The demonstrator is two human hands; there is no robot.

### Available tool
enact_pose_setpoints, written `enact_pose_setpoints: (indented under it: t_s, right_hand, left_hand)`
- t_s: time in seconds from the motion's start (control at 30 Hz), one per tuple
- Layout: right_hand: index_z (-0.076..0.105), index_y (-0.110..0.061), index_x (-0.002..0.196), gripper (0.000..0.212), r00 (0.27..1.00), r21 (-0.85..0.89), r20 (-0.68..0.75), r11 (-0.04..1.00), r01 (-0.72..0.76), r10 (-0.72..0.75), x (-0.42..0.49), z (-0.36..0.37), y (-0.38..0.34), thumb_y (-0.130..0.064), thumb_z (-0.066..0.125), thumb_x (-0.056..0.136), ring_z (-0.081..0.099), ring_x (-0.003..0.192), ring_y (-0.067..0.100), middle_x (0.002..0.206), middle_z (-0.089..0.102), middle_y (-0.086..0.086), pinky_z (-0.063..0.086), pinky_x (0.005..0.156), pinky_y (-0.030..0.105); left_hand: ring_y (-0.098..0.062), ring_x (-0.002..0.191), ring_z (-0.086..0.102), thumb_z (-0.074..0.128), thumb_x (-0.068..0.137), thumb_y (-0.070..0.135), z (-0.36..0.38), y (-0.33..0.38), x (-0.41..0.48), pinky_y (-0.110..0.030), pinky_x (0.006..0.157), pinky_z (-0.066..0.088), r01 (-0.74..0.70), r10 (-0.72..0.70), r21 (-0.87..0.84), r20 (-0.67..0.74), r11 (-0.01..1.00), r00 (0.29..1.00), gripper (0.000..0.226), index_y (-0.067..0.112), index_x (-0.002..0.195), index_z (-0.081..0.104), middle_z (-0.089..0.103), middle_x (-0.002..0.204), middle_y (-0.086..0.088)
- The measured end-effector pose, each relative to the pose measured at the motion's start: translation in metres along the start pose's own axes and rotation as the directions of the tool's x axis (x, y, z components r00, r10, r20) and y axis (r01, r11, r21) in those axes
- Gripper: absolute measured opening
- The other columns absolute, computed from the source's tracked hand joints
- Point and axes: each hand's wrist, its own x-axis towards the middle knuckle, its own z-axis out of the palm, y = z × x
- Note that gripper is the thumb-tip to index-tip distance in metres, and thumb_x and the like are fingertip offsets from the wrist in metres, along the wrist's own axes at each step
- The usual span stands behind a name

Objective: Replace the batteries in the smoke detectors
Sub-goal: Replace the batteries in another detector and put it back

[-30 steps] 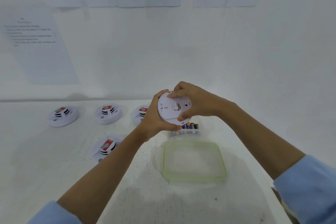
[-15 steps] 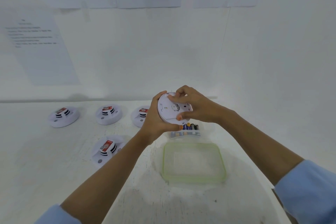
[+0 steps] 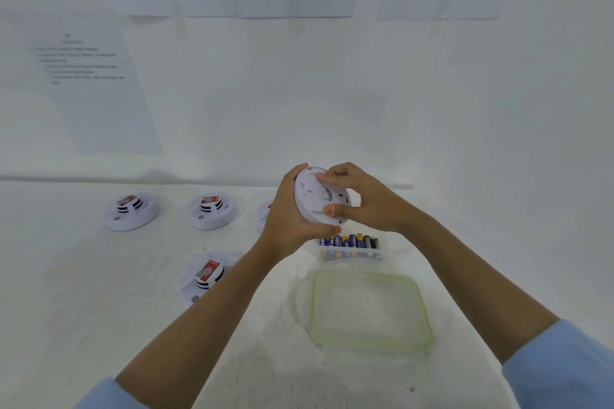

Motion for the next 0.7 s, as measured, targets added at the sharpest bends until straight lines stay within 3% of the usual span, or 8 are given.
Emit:
enact_pose_setpoints:
  t_s: [0.07, 0.13, 0.23, 0.33, 0.43, 0.53, 0.6, 0.7]
  right_hand:
    - [0.050, -0.019, 0.131, 0.046, 0.999, 0.073, -0.038, 0.997, -0.031, 0.034, 0.003, 0.007, -0.009, -0.025, 0.061, 0.087, 0.044, 0.117, 0.011, 0.121, 0.044, -0.005, 0.038, 0.099, 0.019]
    - [0.049, -0.017, 0.132, 0.045, 0.994, 0.169, -0.059, 0.982, -0.083, 0.094, 0.008, 0.017, -0.020, -0.026, 0.059, 0.088, 0.047, 0.119, 0.014, 0.127, 0.048, 0.000, 0.042, 0.101, 0.027]
    - [0.043, -0.017, 0.134, 0.051, 0.987, 0.311, -0.075, 0.944, -0.109, 0.139, 0.018, 0.037, -0.038, -0.024, 0.061, 0.087, 0.052, 0.118, 0.012, 0.136, 0.049, -0.001, 0.048, 0.094, 0.024]
    - [0.044, -0.022, 0.126, 0.053, 0.971, 0.505, -0.126, 0.856, -0.114, 0.204, 0.031, 0.060, -0.054, -0.014, 0.069, 0.080, 0.059, 0.111, 0.018, 0.128, 0.053, 0.001, 0.051, 0.093, 0.031]
    - [0.041, -0.029, 0.125, 0.061, 0.944, 0.611, -0.160, 0.780, -0.134, 0.288, 0.047, 0.088, -0.068, -0.005, 0.071, 0.077, 0.064, 0.100, 0.025, 0.117, 0.060, 0.008, 0.055, 0.084, 0.042]
    - [0.045, -0.022, 0.123, 0.049, 0.885, 0.749, -0.205, 0.649, -0.133, 0.418, 0.067, 0.127, -0.085, 0.005, 0.053, 0.083, 0.065, 0.078, 0.021, 0.095, 0.063, 0.010, 0.056, 0.068, 0.038]
    - [0.049, -0.016, 0.121, 0.043, 0.825, 0.832, -0.208, 0.538, -0.133, 0.526, 0.078, 0.155, -0.098, 0.006, 0.046, 0.085, 0.063, 0.071, 0.016, 0.089, 0.061, 0.010, 0.053, 0.062, 0.032]
    - [0.052, -0.016, 0.115, 0.038, 0.773, 0.944, -0.147, 0.320, -0.076, 0.617, 0.090, 0.193, -0.115, 0.006, 0.043, 0.085, 0.062, 0.084, 0.023, 0.100, 0.062, 0.011, 0.051, 0.070, 0.036]
  left_hand:
    - [0.014, 0.110, 0.046, 0.080, 0.046, 0.034, -0.009, 0.005, 0.002, -0.006, 0.093, 0.039, -0.055, 0.053, 0.121, 0.015, 0.991, 0.998, 0.090, 0.038, 0.122, 0.033, 0.046, 0.119, 0.022]
    - [0.008, 0.110, 0.047, 0.073, 0.049, 0.038, -0.020, 0.007, 0.004, -0.012, 0.099, 0.038, -0.154, 0.148, 0.235, 0.041, 0.960, 0.988, 0.077, 0.038, 0.118, 0.039, 0.049, 0.113, 0.020]
    - [-0.012, 0.108, 0.045, 0.076, 0.052, 0.037, -0.040, 0.008, 0.001, -0.028, 0.093, 0.040, -0.156, 0.172, 0.378, -0.009, 0.913, 0.985, 0.097, 0.022, 0.137, 0.032, 0.045, 0.117, 0.009]
    - [-0.017, 0.103, 0.046, 0.075, 0.054, 0.038, -0.067, -0.002, -0.003, -0.030, 0.089, 0.039, -0.192, 0.213, 0.506, 0.016, 0.841, 0.977, 0.106, 0.027, 0.143, 0.019, 0.049, 0.118, -0.004]
    - [-0.018, 0.108, 0.050, 0.075, 0.056, 0.046, -0.103, -0.013, -0.007, -0.036, 0.094, 0.043, -0.223, 0.201, 0.439, 0.096, 0.871, 0.975, 0.102, 0.043, 0.138, 0.015, 0.050, 0.122, -0.006]
    - [-0.007, 0.110, 0.045, 0.081, 0.056, 0.042, -0.146, -0.021, -0.016, -0.033, 0.098, 0.041, -0.158, 0.110, 0.360, 0.149, 0.920, 0.983, 0.101, 0.054, 0.130, 0.013, 0.045, 0.120, 0.013]
    - [-0.005, 0.116, 0.039, 0.077, 0.060, 0.042, -0.174, -0.023, -0.024, -0.029, 0.099, 0.037, -0.039, 0.014, 0.233, 0.109, 0.972, 0.994, 0.090, 0.056, 0.127, 0.018, 0.037, 0.121, 0.020]
    - [-0.015, 0.125, 0.038, 0.067, 0.077, 0.028, -0.215, -0.031, -0.042, -0.030, 0.098, 0.037, 0.313, -0.310, -0.104, 0.046, 0.944, 0.950, 0.063, 0.050, 0.124, 0.032, 0.036, 0.129, 0.006]
